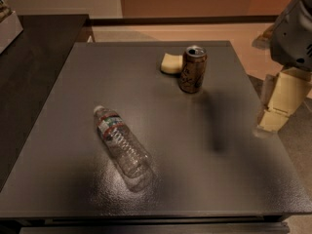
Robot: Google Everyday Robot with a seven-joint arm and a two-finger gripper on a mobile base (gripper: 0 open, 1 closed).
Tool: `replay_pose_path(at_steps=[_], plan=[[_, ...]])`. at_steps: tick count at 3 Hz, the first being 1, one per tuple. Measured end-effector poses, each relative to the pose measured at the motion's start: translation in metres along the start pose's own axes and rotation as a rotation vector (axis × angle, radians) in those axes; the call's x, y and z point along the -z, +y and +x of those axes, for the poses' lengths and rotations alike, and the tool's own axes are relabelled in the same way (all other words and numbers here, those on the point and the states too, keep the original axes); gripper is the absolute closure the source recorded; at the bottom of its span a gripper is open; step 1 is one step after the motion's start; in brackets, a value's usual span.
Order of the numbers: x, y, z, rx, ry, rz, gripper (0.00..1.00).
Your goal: Pick water bottle
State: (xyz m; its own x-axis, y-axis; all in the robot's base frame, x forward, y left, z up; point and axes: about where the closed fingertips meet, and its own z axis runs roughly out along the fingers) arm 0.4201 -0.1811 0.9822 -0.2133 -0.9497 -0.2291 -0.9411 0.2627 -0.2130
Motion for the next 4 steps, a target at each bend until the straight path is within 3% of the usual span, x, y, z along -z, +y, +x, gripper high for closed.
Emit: replay_pose_path(at_steps=[2,4], plan=[[-0.028,0.047,-0.072,-0.02,-0.033,-0.05,0.0],[-0.083,0.06,-0.133,-0.142,0.023,-0.048,0.0]])
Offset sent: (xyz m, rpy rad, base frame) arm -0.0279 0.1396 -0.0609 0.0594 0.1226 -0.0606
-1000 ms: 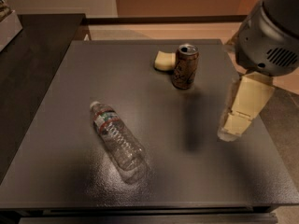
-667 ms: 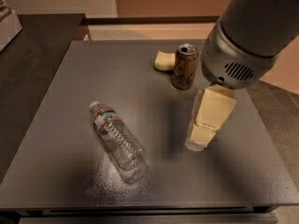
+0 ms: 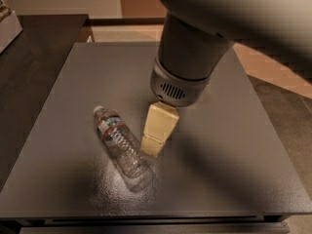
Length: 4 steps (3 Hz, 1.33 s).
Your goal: Pick water bottle
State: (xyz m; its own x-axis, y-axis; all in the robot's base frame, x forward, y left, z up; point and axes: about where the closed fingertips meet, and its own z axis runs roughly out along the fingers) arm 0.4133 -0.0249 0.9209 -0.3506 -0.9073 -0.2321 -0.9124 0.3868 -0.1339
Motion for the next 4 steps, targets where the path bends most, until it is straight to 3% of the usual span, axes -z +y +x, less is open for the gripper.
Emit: replay_pose_path(at_steps=[1,2,4], plan=[[-0.019,0.0,-0.023,-0.072,0.056,-0.01,0.0],[-0.033,0.002,-0.04,-0.134,0.096,-0.064,0.0],[-0.033,0.009,-0.045,-0.137,0.11,-0.044,0.0]])
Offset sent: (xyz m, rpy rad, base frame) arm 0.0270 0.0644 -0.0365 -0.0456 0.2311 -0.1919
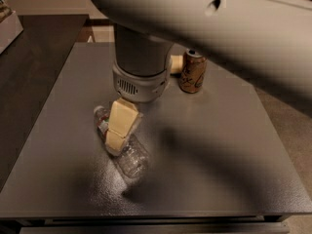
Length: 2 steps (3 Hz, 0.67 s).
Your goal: Pick water bottle
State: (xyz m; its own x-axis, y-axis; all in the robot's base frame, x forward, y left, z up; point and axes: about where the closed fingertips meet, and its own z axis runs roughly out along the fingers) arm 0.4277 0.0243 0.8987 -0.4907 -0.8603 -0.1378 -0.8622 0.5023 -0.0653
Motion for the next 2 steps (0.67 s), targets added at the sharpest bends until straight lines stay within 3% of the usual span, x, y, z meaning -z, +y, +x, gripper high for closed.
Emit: replay_pose_path(at_steps=[1,2], plan=[[-0.012,0.016,-0.01,-0.018,0.041,-0.011,0.0],[-0.028,0.022,-0.021,-0.098,0.089,-0.046,0.0]])
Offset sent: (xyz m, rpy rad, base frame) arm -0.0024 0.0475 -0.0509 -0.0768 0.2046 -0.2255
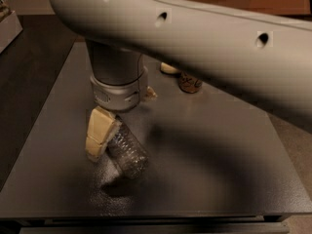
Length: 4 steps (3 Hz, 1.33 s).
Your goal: Pick water bottle
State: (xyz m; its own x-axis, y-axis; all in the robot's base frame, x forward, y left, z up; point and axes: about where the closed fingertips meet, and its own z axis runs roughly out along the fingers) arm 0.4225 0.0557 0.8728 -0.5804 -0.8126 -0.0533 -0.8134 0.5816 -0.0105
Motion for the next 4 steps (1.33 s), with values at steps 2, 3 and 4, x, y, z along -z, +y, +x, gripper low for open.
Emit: replay_pose_path(at_steps=[2,3,4], plan=[[-0.03,0.013,-0.023,-0.118,0.064,-0.057,0.02],[-0.037,0.02,-0.028,-0.141,0.083,-0.071,0.2],[-0.035,0.024,-0.033,-0.148,0.088,-0.08,0.45]])
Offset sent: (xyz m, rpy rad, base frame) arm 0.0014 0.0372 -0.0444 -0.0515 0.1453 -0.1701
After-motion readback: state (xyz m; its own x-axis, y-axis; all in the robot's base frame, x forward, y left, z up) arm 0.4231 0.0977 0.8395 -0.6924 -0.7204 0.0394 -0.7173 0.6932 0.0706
